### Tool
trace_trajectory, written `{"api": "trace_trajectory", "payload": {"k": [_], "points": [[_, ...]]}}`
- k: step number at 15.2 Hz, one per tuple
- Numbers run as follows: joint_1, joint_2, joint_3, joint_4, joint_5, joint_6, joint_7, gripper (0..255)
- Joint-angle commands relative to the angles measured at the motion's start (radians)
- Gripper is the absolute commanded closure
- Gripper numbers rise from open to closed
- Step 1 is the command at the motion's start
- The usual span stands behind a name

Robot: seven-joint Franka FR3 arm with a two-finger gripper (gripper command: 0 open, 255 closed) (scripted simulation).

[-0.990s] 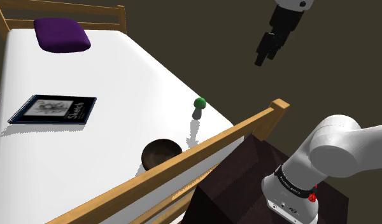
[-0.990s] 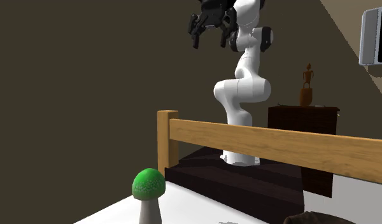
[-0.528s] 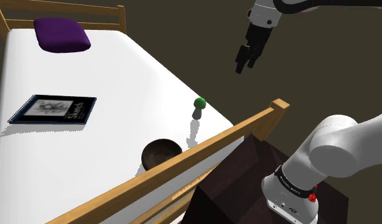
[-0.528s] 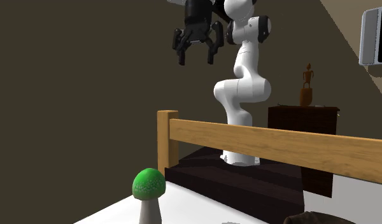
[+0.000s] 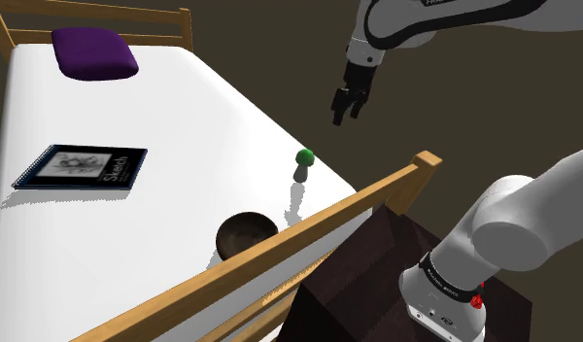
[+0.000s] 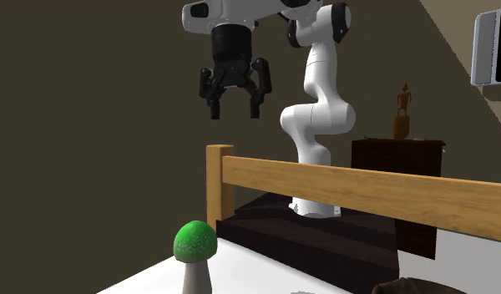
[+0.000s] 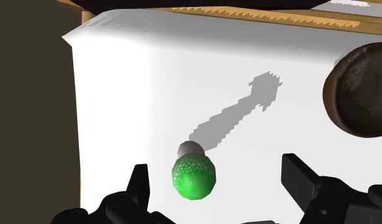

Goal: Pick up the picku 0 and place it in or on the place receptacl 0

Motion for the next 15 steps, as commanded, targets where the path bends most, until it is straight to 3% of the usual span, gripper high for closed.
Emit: {"api": "trace_trajectory", "payload": {"k": [1, 8, 15], "points": [[0.001, 0.084, -0.015, 0.025, 0.017, 0.045, -0.023, 0], [0.000, 0.363, -0.039, 0.149, 0.102, 0.142, -0.105, 0], [-0.020, 0.624, -0.030, 0.315, 0.186, 0.179, -0.176, 0]]}}
